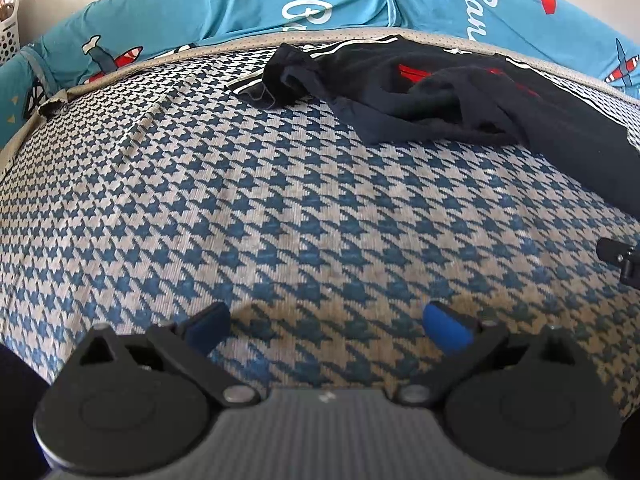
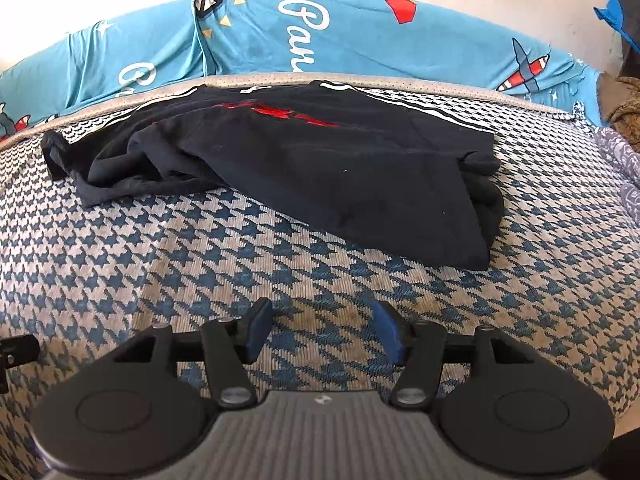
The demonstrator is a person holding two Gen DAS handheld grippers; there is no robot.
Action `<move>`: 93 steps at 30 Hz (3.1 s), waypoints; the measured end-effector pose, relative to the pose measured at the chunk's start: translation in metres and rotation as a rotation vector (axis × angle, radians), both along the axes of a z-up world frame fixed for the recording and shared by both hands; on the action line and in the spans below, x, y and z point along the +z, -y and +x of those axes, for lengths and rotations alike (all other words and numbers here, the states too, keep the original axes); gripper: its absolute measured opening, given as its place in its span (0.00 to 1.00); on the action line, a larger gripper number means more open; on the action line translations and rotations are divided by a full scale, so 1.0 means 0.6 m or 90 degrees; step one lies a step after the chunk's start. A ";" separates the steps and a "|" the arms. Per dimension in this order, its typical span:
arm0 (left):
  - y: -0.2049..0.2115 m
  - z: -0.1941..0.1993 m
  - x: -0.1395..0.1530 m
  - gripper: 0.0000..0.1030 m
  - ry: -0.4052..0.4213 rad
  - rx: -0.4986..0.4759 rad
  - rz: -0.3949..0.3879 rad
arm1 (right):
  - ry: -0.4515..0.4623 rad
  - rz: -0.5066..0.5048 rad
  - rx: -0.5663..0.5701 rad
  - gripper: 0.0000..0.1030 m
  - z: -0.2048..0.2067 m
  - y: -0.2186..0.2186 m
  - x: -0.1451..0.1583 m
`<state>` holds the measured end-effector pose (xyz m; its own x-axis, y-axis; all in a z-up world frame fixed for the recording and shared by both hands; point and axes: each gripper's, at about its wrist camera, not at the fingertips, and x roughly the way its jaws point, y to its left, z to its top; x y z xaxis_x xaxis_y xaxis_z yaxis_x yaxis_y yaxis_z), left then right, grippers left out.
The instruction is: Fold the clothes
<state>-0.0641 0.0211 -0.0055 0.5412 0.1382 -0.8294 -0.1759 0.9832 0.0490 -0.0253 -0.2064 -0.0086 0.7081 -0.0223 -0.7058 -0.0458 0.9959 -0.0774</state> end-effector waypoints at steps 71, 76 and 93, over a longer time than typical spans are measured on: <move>-0.013 0.319 0.001 1.00 0.069 -0.078 -0.098 | 0.110 -0.016 0.133 0.06 0.287 -0.003 0.095; -0.014 0.337 0.000 1.00 0.072 -0.073 -0.104 | 0.074 0.039 0.086 0.18 0.333 0.011 0.080; -0.011 0.359 0.012 1.00 0.080 -0.069 -0.102 | 0.161 0.059 0.162 0.32 0.251 0.013 0.171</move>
<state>0.1511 0.0275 0.0015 0.6466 -0.0543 -0.7609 -0.0631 0.9902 -0.1243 0.1252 -0.2140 0.0939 0.8352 0.2325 -0.4983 -0.2839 0.9584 -0.0288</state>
